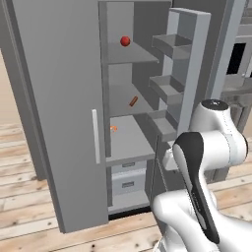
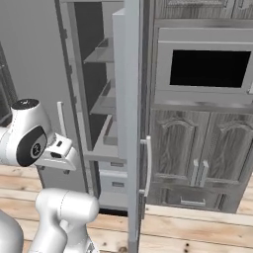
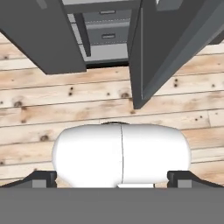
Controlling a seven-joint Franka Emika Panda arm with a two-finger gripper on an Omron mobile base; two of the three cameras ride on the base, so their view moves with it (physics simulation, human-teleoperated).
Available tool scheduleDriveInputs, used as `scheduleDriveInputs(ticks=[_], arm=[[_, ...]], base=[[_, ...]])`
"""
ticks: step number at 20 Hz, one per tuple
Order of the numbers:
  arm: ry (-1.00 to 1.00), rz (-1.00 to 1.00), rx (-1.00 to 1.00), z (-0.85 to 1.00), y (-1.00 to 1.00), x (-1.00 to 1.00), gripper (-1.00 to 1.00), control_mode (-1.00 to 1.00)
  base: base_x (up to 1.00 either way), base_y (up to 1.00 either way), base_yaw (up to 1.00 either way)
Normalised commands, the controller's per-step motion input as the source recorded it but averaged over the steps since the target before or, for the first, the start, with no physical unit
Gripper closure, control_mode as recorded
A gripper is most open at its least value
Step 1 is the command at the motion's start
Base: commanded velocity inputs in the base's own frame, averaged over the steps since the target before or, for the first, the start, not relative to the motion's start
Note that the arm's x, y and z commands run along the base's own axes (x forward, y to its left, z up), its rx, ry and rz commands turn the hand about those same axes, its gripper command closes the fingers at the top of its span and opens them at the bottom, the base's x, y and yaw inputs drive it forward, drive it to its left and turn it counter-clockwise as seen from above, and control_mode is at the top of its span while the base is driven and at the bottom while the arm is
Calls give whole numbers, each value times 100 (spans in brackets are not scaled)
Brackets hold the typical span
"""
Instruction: Store the hot dog in the freezer for long-term storage. Close the freezer door after placing the cooked food.
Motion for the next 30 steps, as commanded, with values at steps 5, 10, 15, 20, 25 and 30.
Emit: scheduleDriveInputs(ticks=[5,10,15,20,25,30], arm=[[0,0,0,0,0,0,-100,100],[0,0,0,0,0,0,-100,100],[0,0,0,0,0,0,-100,100],[0,0,0,0,0,0,-100,100],[0,0,0,0,0,0,-100,100],[0,8,0,0,-29,13,-100,-100]], base=[[1,-28,1],[1,-11,-2],[5,0,-4],[0,0,0],[0,0,0],[0,0,0]])
